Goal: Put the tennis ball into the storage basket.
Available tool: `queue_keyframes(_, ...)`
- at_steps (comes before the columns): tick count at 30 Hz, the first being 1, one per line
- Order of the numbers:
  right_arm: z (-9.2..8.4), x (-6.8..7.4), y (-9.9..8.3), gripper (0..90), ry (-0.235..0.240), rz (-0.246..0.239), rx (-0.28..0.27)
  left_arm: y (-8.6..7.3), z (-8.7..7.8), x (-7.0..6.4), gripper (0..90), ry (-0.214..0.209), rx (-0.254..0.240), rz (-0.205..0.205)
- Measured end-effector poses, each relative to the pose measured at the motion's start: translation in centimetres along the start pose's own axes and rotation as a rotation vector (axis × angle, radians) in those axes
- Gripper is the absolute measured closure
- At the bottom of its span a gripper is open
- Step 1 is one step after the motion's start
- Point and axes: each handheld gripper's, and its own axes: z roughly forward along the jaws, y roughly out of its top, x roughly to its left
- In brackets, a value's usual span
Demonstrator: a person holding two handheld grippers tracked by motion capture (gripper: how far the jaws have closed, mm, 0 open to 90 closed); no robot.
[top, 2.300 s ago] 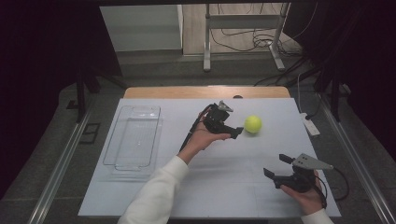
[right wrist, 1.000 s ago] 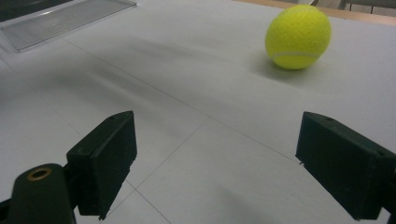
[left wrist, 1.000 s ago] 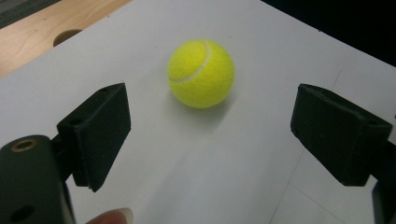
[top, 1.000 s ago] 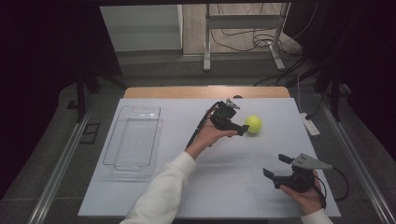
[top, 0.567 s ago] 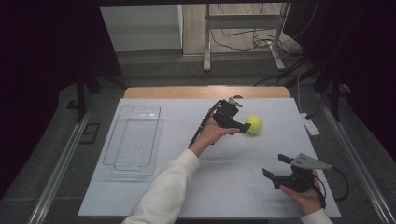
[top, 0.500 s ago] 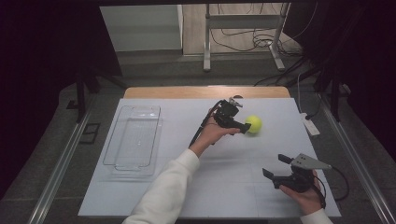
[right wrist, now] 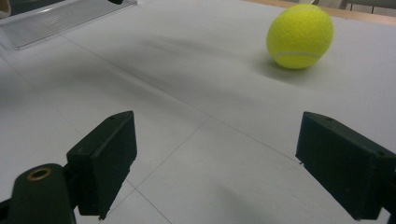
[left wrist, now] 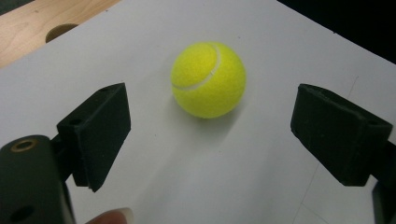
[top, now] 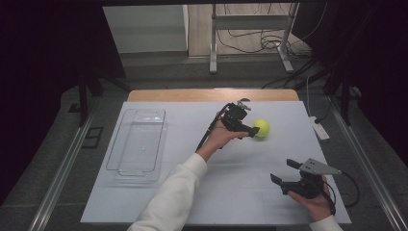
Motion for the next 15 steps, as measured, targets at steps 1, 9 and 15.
queue_keyframes(1, 0.00, 0.00, 0.00, 12.9, 0.000, 0.000, 0.000, 0.00, 0.00, 0.00, 13.5, 0.000, 0.000, 0.000)
queue_keyframes(9, -0.02, -0.04, -0.01, 12.9, 0.001, 0.001, 0.000, 0.17, 0.54, 0.07, 13.5, -0.004, 0.007, -0.004)
queue_keyframes(15, -0.10, -0.10, -0.05, 12.9, -0.001, 0.003, -0.001, 0.43, 0.99, -0.03, 13.5, -0.008, 0.010, 0.001)
